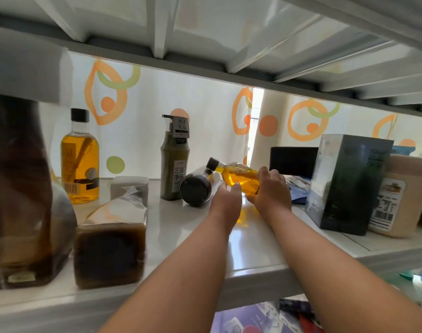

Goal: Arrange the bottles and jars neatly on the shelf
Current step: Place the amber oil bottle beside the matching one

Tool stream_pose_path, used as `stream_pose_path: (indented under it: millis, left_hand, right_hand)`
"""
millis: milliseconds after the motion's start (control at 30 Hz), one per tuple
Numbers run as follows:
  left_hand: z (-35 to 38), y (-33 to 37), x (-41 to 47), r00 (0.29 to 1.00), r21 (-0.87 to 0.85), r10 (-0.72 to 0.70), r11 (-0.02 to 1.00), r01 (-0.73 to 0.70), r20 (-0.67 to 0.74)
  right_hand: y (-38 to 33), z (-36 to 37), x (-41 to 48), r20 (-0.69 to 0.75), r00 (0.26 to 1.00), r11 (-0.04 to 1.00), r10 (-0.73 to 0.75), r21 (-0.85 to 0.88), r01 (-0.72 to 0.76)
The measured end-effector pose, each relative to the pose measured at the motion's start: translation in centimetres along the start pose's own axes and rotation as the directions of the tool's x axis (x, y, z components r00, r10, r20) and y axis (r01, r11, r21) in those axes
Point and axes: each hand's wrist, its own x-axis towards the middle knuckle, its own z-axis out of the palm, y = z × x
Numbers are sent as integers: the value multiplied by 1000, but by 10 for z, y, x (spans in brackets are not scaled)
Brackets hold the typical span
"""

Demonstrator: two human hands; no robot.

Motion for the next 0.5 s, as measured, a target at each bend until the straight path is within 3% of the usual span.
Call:
stream_pose_path:
  millis: [100,500]
  left_hand:
    - [2,-2,-2,996,80,88,993,-89,20]
    - [-5,14,-63,996,343,79,935,-90,46]
  right_hand:
    - [-5,-10,-13,-25,1000,1000,-8,22,8]
    - [-33,-60,-91,-6,988,987,153,59,-152]
